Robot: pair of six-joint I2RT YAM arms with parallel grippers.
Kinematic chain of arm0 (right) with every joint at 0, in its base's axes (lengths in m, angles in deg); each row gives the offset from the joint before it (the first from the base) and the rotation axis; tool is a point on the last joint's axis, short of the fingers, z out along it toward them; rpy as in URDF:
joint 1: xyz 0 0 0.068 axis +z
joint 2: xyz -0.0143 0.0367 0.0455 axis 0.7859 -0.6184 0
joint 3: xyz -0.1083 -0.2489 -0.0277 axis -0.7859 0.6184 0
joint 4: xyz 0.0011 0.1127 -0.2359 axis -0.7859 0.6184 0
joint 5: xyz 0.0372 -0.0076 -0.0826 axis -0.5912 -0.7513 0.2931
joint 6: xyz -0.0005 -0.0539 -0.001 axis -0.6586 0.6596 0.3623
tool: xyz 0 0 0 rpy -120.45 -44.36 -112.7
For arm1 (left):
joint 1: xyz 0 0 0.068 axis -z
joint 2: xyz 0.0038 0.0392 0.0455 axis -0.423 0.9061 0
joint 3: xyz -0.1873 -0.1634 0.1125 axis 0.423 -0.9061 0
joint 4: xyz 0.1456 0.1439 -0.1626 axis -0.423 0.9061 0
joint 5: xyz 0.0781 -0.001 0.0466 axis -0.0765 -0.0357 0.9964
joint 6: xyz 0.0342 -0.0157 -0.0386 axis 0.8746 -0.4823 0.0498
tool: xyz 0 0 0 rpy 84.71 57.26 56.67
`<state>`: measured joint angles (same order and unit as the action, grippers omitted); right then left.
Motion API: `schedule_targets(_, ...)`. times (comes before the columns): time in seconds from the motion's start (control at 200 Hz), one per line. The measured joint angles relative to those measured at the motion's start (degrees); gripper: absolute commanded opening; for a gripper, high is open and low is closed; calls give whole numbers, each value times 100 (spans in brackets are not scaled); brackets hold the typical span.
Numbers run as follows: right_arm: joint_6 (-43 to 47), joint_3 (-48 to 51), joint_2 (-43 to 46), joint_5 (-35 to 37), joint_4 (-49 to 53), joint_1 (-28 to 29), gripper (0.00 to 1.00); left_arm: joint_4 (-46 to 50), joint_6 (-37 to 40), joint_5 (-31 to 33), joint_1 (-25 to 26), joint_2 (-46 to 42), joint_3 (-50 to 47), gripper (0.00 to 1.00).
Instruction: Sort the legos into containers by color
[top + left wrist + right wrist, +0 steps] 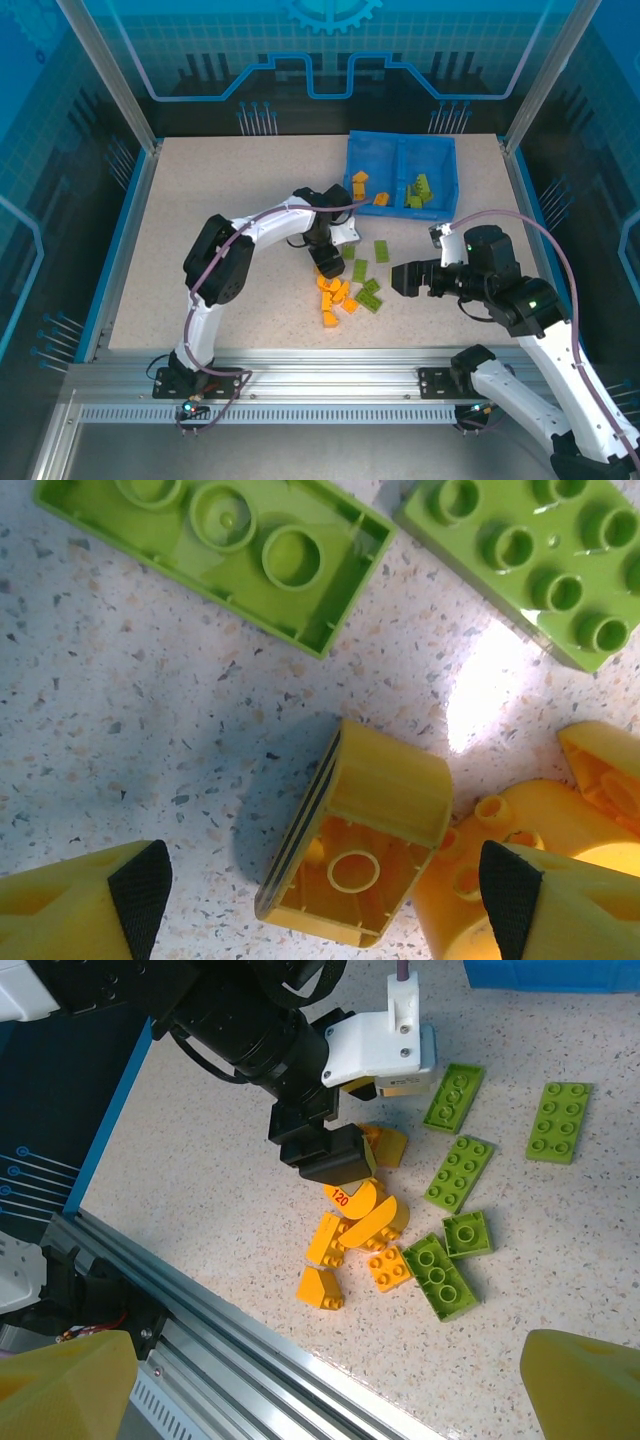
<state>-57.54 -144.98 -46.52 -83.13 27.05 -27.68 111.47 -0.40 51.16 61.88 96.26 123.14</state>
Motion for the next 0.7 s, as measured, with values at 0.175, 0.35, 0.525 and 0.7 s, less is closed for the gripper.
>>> schedule_targets(0.175, -59, 0, -39, -2, 0, 0, 100, 52, 79, -13, -13, 52, 61, 81)
schedule_targets(0.35, -127, 0, -39, -2, 0, 0, 100, 50, 208, -66, -17, 63, 59, 77)
schedule_targets(0.525, -195, 0, -35, -2, 0, 0, 100, -236, 79, 302, -33, 98, -7, 68)
schedule_targets(0.7, -240, 0, -24, -2, 11, 0, 100, -505, -396, 815, -201, 289, -11, 61)
